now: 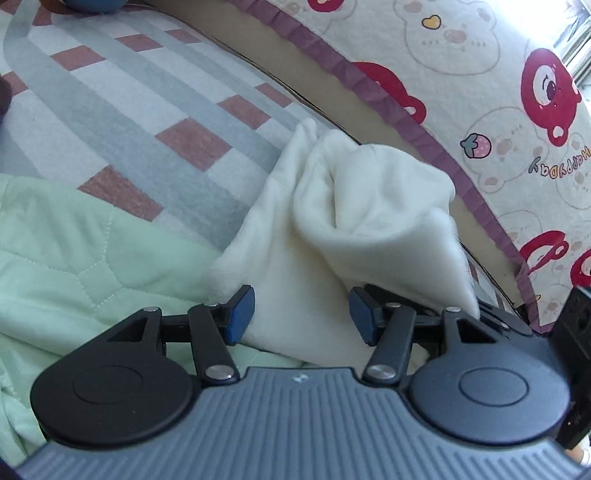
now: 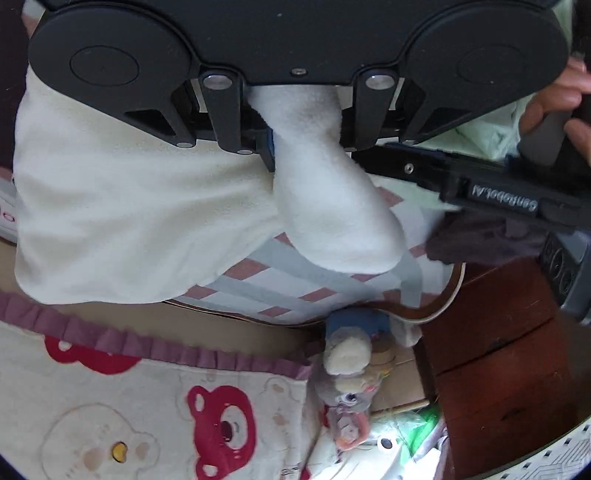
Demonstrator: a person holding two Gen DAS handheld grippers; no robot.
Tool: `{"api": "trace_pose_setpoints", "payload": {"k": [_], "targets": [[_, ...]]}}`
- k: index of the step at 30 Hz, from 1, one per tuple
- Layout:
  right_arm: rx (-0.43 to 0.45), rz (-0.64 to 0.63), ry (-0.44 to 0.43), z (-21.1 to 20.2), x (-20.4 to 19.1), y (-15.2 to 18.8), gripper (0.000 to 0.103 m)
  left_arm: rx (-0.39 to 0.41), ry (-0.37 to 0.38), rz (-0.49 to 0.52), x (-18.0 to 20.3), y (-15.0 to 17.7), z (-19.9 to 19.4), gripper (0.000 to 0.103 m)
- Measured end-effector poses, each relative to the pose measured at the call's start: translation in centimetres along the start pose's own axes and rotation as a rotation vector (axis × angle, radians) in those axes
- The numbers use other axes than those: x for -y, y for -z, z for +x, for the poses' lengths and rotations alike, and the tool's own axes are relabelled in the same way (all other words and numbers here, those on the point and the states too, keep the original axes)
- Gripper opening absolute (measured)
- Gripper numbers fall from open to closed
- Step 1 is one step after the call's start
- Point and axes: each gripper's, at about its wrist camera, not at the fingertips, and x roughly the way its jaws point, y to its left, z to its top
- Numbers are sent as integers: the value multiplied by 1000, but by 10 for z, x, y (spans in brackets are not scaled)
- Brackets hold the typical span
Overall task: Fold clothes
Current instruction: 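Hold the fleece up with the right gripper while the left gripper grasps its edge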
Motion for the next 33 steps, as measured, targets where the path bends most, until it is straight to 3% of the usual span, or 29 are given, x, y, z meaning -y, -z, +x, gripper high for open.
{"api": "trace_pose_setpoints", "payload": {"k": [1, 5, 6, 8, 10, 14, 17, 21, 24, 28, 33], "targets": [[5, -9, 12, -1, -3, -3, 26, -6, -1, -10, -2, 0, 0, 56], [152, 245, -82, -22, 10, -23, 26, -31, -42, -7, -3, 2, 5, 56], [153, 189, -75, -22, 6, -28, 26, -31, -54, 10, -1, 3, 5, 56], [64, 27, -19, -5, -6, -28, 26, -24, -57, 12, 0, 3, 3, 56], [-7, 12, -31, 12, -5, -18, 26, -10, -45, -19, -4, 1, -2, 56], [71, 169, -152, 0, 7, -17, 26, 1, -72, -74, -15, -2, -13, 55], [12, 74, -115, 15, -2, -20, 26, 8, -114, -79, -22, 0, -21, 54], [-11, 8, -72, 27, -15, -23, 26, 66, -67, -150, -32, -1, -34, 54], [-2, -9, -46, 25, -21, -29, 26, 133, -29, -127, -26, -9, -47, 54], [-16, -165, -8, 29, -31, -21, 26, 208, 23, -100, -19, -19, -63, 55], [-38, -108, 29, 36, -32, -25, 26, 195, 133, -147, -17, -17, -62, 56]]}}
